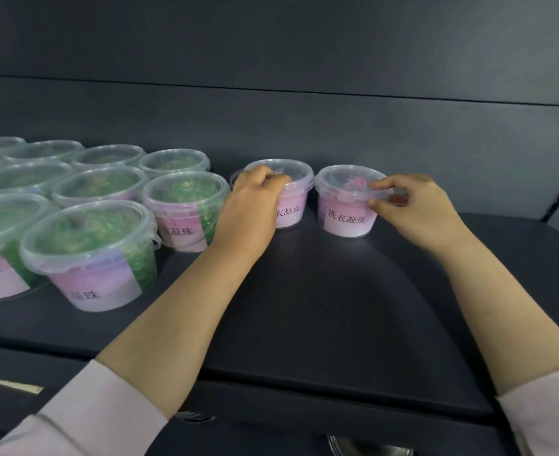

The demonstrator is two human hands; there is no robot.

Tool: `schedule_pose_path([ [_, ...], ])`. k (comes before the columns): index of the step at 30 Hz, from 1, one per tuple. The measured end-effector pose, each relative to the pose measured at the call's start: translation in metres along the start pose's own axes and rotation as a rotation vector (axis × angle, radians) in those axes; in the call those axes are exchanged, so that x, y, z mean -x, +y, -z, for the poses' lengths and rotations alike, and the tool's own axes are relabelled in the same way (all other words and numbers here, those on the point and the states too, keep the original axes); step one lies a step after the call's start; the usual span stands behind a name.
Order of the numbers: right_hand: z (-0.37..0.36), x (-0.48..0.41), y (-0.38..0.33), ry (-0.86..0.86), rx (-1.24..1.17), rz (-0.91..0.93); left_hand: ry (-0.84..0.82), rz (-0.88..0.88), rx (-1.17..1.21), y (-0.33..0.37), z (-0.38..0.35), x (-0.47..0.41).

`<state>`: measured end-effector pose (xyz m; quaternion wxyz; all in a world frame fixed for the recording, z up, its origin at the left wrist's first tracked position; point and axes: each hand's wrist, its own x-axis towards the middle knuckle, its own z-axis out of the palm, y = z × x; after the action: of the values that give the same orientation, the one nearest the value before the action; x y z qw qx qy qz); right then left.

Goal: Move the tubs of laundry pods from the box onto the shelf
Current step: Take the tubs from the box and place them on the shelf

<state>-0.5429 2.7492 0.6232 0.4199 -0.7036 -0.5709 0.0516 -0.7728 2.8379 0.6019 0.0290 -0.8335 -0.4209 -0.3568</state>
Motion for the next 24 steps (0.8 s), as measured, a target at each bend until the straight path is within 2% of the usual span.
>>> schedule_pose_path([
  [11, -0.018, -0.005, 0.009, 0.105, -0.009, -0.006, -0.075, 0.024, 0.118, -0.003, -0.006, 0.0],
  [17, -0.02, -0.002, 0.009, 0.138, -0.028, 0.001, -0.027, -0.047, 0.067, 0.001, -0.005, 0.004],
  [24, -0.021, -0.002, 0.007, 0.205, -0.008, 0.01, -0.027, -0.021, 0.163, 0.0, -0.005, 0.007],
])
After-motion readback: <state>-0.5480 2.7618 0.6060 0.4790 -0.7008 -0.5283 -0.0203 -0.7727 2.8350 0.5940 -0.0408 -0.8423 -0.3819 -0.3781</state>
